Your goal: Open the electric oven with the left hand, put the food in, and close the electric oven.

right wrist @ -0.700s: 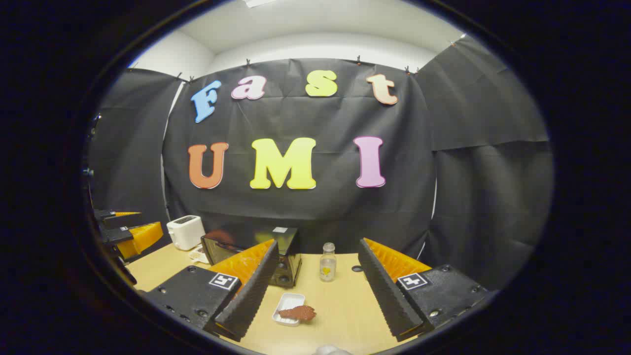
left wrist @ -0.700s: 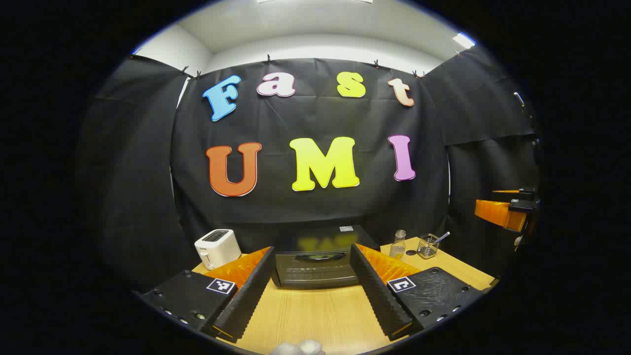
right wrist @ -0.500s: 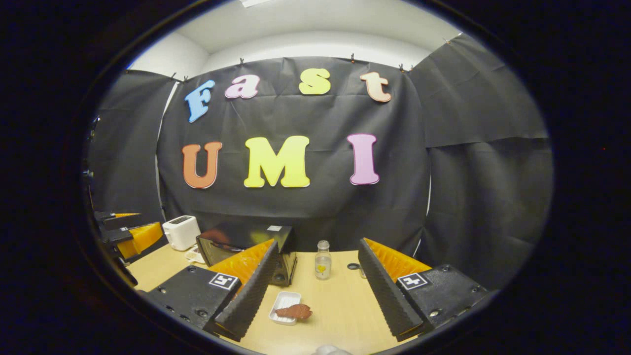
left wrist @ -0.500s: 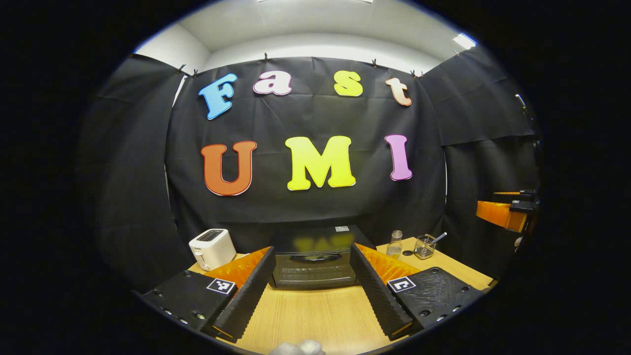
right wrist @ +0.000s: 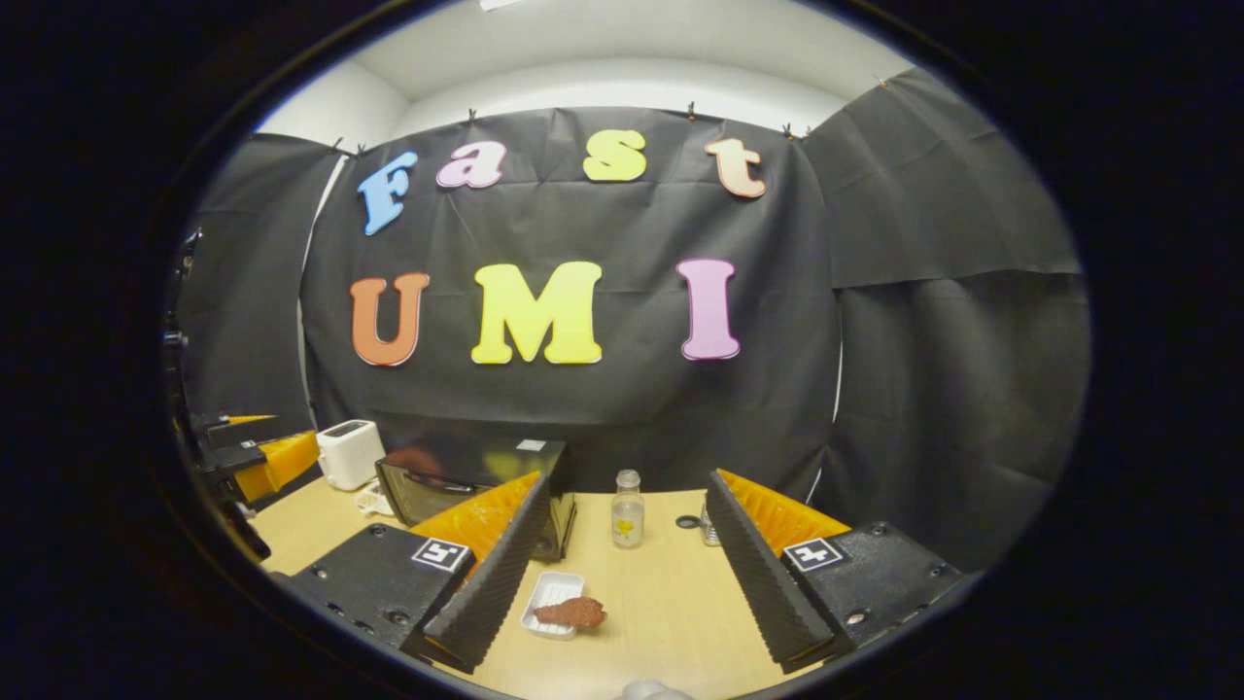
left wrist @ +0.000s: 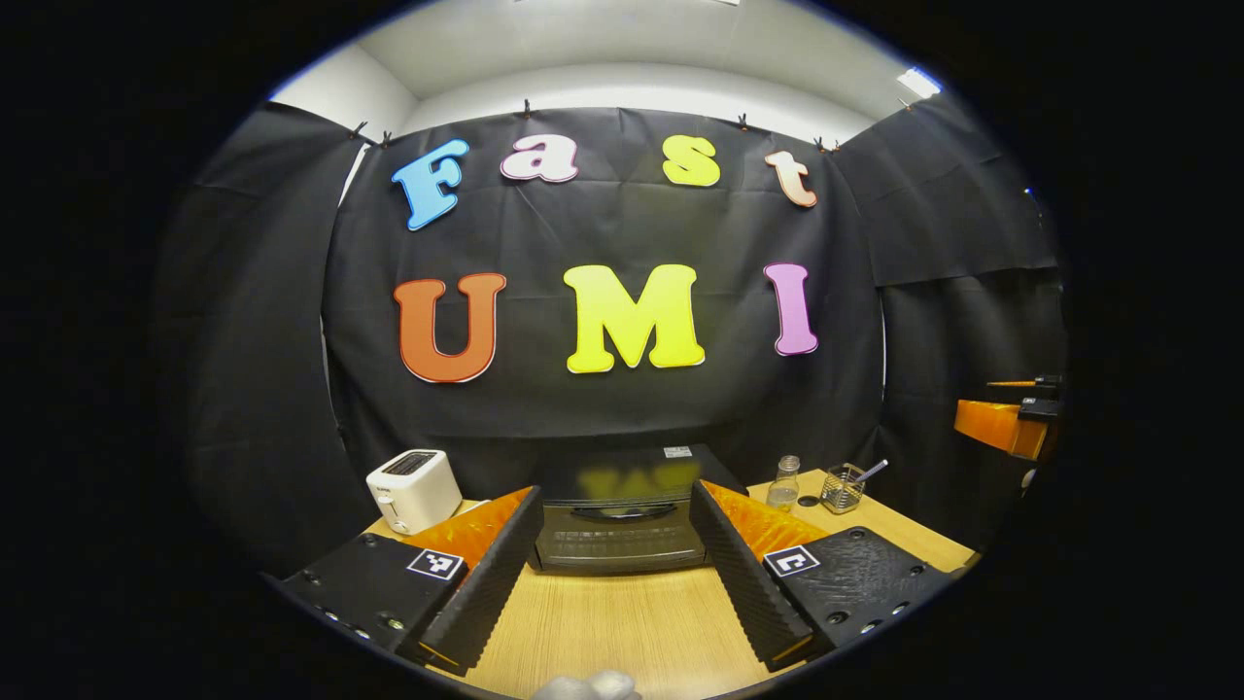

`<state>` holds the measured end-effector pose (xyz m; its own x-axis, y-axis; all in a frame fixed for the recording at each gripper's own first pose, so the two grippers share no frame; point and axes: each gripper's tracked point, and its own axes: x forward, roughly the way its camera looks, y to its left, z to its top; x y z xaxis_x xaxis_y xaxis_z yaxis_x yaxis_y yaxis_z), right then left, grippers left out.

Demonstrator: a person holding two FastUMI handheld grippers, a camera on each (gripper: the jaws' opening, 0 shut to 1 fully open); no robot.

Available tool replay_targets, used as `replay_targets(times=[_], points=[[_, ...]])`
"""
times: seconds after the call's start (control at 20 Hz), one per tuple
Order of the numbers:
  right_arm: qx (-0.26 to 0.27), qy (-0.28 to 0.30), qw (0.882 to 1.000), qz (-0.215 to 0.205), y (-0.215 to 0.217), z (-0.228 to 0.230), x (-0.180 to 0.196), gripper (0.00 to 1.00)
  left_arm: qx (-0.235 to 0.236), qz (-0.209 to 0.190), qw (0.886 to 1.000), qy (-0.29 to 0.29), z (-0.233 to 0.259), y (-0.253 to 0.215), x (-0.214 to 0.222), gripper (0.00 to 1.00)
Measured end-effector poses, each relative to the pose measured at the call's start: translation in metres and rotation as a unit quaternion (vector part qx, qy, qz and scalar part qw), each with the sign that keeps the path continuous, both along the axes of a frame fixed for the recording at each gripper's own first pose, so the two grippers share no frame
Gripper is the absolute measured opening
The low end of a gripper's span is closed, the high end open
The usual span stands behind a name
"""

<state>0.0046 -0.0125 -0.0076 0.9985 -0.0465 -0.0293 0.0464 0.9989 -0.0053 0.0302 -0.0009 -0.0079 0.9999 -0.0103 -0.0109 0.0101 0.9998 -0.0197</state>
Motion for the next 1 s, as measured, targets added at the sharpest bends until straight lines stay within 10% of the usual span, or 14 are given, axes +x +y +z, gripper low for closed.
replay_targets(times=[1.0], points=[[0.010,0.073,0.993,-0.096,-0.062,-0.024,-0.042,1.00,0.008,-0.010,0.997,0.075,-0.103,-0.022,0.210,0.96]])
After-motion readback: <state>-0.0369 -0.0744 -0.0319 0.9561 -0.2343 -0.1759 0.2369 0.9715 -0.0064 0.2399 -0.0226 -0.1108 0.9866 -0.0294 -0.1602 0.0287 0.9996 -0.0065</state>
